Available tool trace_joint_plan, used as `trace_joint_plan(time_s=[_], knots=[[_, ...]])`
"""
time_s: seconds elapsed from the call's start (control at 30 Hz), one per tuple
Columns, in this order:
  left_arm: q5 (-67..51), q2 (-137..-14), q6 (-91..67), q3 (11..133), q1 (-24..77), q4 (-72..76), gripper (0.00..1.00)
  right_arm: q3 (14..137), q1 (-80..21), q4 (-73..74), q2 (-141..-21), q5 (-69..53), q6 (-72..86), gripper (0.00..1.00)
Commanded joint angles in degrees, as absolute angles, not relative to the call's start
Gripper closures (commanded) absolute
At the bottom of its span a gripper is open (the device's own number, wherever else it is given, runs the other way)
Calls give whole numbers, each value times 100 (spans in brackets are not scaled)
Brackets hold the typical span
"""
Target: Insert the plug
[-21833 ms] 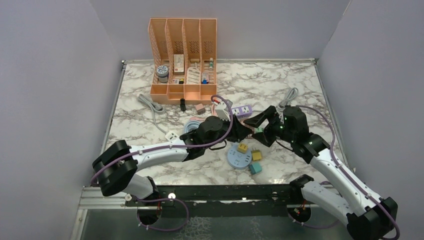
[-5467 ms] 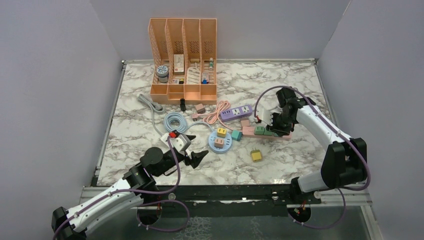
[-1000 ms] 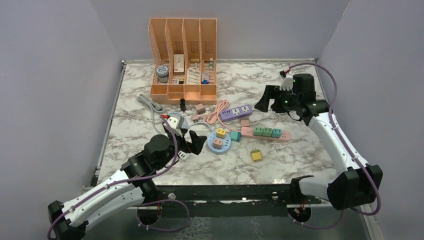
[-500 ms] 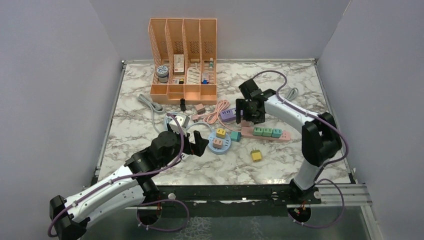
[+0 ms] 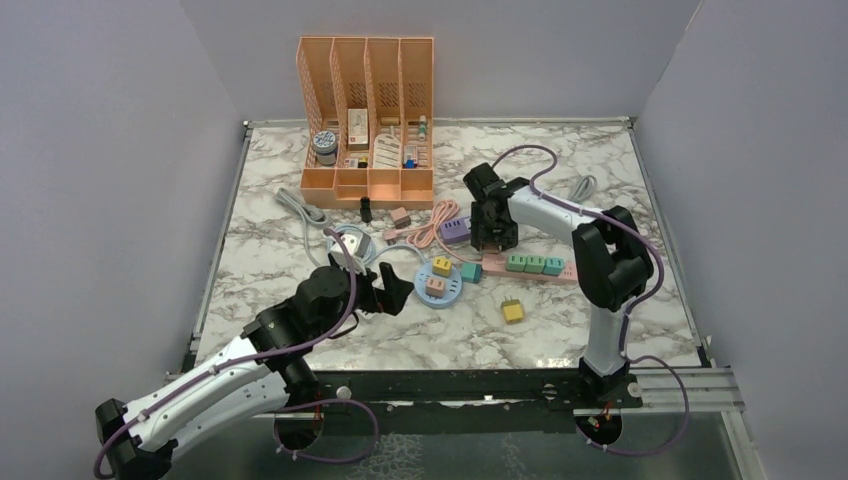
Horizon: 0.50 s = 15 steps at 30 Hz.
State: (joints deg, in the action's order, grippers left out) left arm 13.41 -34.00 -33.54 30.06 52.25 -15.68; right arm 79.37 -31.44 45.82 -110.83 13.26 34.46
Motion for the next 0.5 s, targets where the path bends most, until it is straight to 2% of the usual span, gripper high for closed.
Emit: trace_joint_plan(time_s=[0.0, 0.1, 0.17, 0.47], knots=[[1205, -3093, -3668, 2895, 5217, -1799, 5, 7918, -3173, 4210, -11225, 1445, 3450, 48], [1330, -2846, -3616, 2924, 5218, -1856, 5, 7858, -3173, 4085, -11097, 1406, 3392, 65], [1378, -2758, -3606, 2933, 5220, -1808, 5, 7801, -3173, 3967, -10823, 1275, 3342, 70], [1402, -3003, -3814, 3291, 5218, -1296, 2, 7594, -3199, 3284, -9402, 50, 2848, 72]])
